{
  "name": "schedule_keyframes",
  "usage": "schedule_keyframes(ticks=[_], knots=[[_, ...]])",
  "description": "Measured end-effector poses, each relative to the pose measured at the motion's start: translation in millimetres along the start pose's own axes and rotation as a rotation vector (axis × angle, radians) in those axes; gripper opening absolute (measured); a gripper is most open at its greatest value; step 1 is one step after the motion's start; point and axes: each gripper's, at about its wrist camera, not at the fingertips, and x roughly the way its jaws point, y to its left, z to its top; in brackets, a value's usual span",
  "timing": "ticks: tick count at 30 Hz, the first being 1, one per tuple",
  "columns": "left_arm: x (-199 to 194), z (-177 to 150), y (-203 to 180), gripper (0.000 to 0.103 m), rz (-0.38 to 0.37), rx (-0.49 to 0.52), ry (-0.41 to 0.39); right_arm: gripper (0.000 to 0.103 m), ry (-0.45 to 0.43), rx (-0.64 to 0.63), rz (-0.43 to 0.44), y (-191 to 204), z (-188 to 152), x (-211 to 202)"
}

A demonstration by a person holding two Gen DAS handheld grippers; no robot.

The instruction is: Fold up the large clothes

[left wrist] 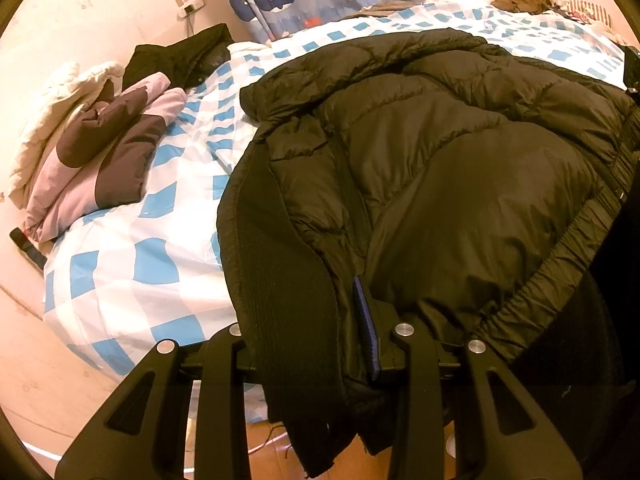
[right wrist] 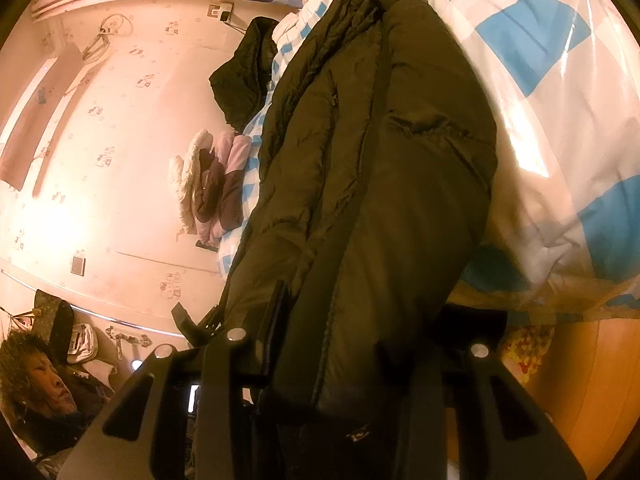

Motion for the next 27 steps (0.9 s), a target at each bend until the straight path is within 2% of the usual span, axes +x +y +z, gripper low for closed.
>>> schedule_keyframes(ticks=[5,7,9,11,12,14,16,18,20,24,27], knots=[[0,-2,-1,0.033,0.005,0.003,-0.009,0.063,0.005,0.019,0.004,-4,3,5],[0,-2,0,0.035,0.002,0.001,-0.009,0.069,0.01,0.022,0.021,-4,5,8],[1,-3,4,0.037,-0.03,-0.027,-0.006,0.07,0.019,0.024,0.027,-4,6,12],[6,-6,18,0.039,-0.133,-0.117,0.014,0.071,0.027,0.028,0.036,-5,9,14],[10,-9,29,0.041,-0.209,-0.187,0.027,0.071,0.03,0.031,0.043,-6,10,15],[20,-17,50,0.057,-0.337,-0.326,0.059,0.071,0.032,0.038,0.059,-7,11,16],[34,-31,76,0.059,-0.48,-0.5,0.083,0.071,0.035,0.041,0.067,-8,12,16],[44,-43,90,0.06,-0.554,-0.6,0.098,0.071,0.038,0.048,0.075,-10,12,16],[59,-57,104,0.066,-0.632,-0.712,0.121,0.071,0.038,0.053,0.087,-13,12,15],[79,-73,106,0.07,-0.742,-0.817,0.16,0.071,0.035,0.062,0.113,-18,11,14],[89,-72,99,0.072,-0.804,-0.853,0.179,0.071,0.036,0.066,0.121,-19,11,18]])
